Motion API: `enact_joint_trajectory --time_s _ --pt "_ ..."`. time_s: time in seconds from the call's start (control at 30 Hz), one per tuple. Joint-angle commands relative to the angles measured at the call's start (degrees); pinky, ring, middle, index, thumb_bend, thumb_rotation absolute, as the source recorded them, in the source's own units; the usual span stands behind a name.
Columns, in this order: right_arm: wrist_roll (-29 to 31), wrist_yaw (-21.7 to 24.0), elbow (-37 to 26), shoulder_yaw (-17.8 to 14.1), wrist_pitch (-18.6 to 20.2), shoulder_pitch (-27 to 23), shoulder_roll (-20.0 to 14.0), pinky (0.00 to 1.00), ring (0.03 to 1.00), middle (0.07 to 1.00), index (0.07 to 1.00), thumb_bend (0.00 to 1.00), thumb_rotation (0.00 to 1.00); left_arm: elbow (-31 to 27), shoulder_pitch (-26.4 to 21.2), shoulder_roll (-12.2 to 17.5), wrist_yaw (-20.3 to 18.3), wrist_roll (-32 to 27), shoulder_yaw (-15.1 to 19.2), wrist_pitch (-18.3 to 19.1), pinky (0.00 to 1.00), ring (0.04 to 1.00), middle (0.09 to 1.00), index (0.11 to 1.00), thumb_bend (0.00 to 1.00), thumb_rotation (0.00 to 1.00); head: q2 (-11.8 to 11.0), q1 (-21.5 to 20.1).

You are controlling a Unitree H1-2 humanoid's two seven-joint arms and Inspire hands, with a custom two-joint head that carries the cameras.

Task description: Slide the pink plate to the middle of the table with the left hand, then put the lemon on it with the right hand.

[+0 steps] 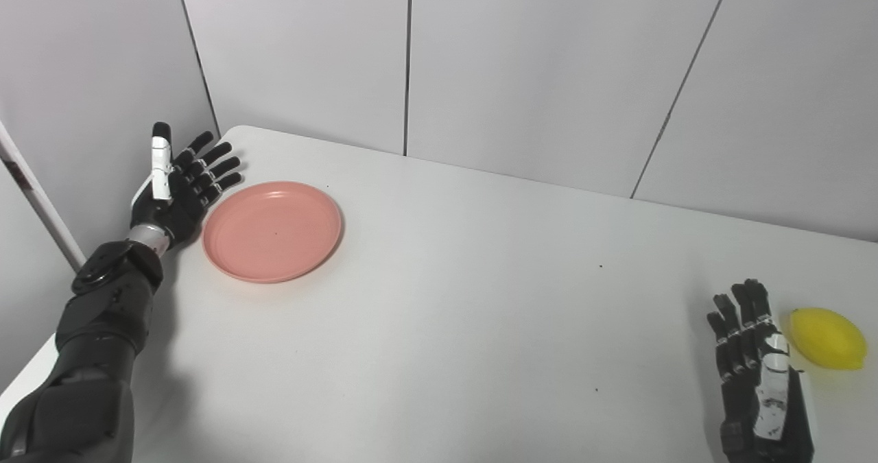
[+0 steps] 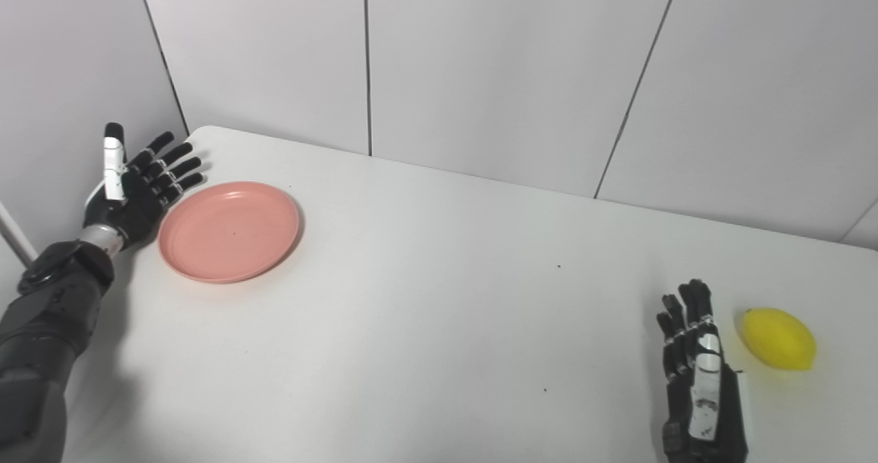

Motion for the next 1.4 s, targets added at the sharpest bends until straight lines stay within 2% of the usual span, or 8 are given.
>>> enact_joint_trajectory --time_s 0.0,0.17,0.4,0.77,0.93,1.03,1.2,1.37 --pt "0.16 -0.01 3.23 0.67 -0.25 2.87 1.1 0.97 0.953 0.974 0.962 0.61 0.91 -0.83 -0.01 -0.37 -1.08 0.11 -0.55 0.65 0.81 0.828 0.869 0.939 0.9 0.93 0.08 0.08" --pt "0.27 0.36 3.48 0.86 -0.55 2.74 0.93 0.99 0.962 0.983 0.971 0.61 0.92 -2.65 1.14 -1.27 -0.92 0.28 -1.21 0.6 0.78 0.814 0.846 0.92 0.86 0.97 0.28 -0.05" --pt "0.38 0.44 3.64 0.87 -1.14 2.68 0.95 0.97 0.949 0.975 0.96 0.61 0.91 -2.36 1.6 -1.54 -1.71 -0.09 -1.36 1.13 0.77 0.813 0.843 0.953 0.89 0.96 0.52 -0.04" --pt "0.56 0.11 3.53 0.84 -0.42 2.44 1.19 0.96 0.944 0.967 0.951 0.64 0.88 -11.44 5.04 -3.54 -0.21 -1.99 -0.64 5.09 0.76 0.792 0.814 0.933 0.9 0.94 0.81 -0.25" --pt "0.53 0.26 3.62 0.96 -0.28 2.32 1.04 0.96 0.947 0.969 0.949 0.65 0.87 -20.45 7.47 -7.45 10.3 -0.95 1.32 7.37 0.73 0.773 0.783 0.893 0.89 0.88 1.02 -0.36" --pt "0.25 0.07 3.54 1.03 -0.06 2.31 1.06 0.96 0.943 0.965 0.95 0.64 0.87 -22.57 8.04 -10.09 16.98 1.11 2.08 5.54 0.77 0.8 0.811 0.923 0.85 0.86 1.1 -0.44" --pt "0.39 0.1 3.71 1.12 -0.03 2.24 0.99 0.95 0.938 0.96 0.946 0.64 0.87 -30.29 10.14 -14.05 23.48 3.79 1.39 6.22 0.79 0.802 0.805 0.917 0.82 0.86 1.16 -0.46" --pt "-0.03 -0.33 3.49 1.24 -0.04 2.22 1.31 0.95 0.932 0.958 0.941 0.64 0.86 -35.21 11.65 -16.51 26.59 6.47 -0.47 5.95 0.83 0.81 0.805 0.922 0.83 0.86 1.14 -0.53"
